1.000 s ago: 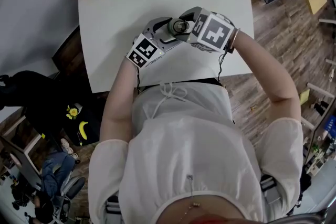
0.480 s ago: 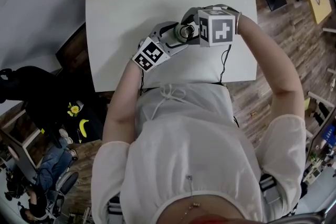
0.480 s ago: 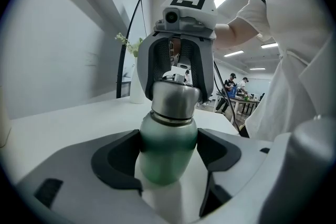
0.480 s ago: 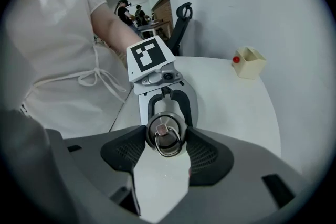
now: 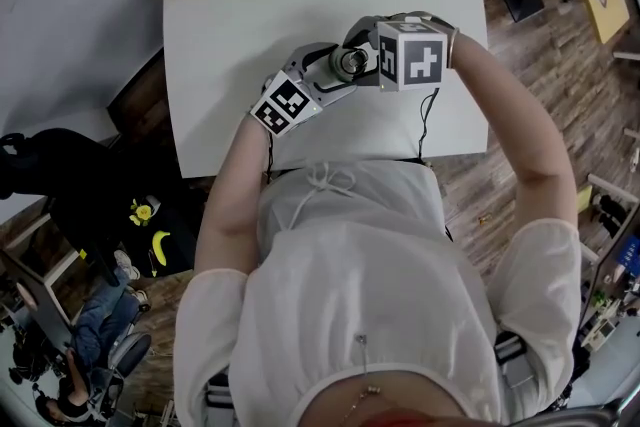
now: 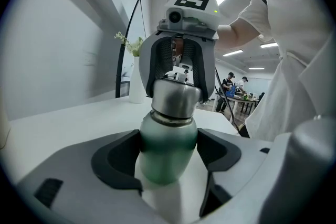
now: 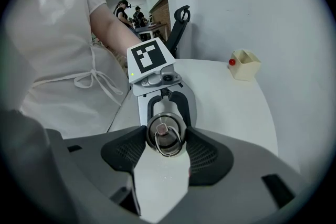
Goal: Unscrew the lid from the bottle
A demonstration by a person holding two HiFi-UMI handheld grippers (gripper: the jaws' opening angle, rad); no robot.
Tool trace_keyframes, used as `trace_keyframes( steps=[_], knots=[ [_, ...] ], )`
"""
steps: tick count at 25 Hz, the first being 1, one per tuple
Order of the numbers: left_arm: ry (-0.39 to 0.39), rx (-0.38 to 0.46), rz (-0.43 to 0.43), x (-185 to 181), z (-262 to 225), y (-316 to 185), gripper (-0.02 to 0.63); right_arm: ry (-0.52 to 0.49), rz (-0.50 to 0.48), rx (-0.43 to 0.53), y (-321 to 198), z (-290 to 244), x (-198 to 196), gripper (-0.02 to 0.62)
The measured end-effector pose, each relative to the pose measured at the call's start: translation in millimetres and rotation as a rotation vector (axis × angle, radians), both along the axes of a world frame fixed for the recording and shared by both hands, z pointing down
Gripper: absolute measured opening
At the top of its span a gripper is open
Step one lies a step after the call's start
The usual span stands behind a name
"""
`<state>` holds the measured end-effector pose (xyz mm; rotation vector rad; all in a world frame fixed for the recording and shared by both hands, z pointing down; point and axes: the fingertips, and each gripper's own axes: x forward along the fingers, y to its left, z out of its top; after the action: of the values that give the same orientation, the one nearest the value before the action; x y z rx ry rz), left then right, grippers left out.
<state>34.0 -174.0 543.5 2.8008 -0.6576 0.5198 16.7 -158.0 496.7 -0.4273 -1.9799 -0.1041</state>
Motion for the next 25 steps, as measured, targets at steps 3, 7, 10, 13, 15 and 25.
trace_keyframes(
  steps=[3, 7, 10, 13, 15, 25],
  knots=[
    [-0.001, 0.000, -0.002, -1, 0, 0, 0.353, -0.025, 0.019, 0.014, 0, -6, -1, 0.242],
    [-0.005, -0.005, -0.004, -1, 1, 1, 0.353, -0.082, 0.082, 0.021, -4, -16, 1, 0.242],
    [-0.002, -0.002, -0.002, -1, -1, 0, 0.353, -0.129, 0.146, 0.016, -11, -25, 4, 0.242],
    [-0.003, -0.009, 0.002, -1, 0, 1, 0.353, -0.158, 0.216, 0.013, -20, -31, 11, 0.242],
    [-0.004, -0.009, 0.003, -1, 0, 2, 0.353, -0.160, 0.261, 0.014, -26, -31, 21, 0.242],
    [-0.009, -0.014, 0.007, -1, 0, 1, 0.353, -0.047, 0.395, -0.019, -30, 30, 72, 0.242]
  ],
)
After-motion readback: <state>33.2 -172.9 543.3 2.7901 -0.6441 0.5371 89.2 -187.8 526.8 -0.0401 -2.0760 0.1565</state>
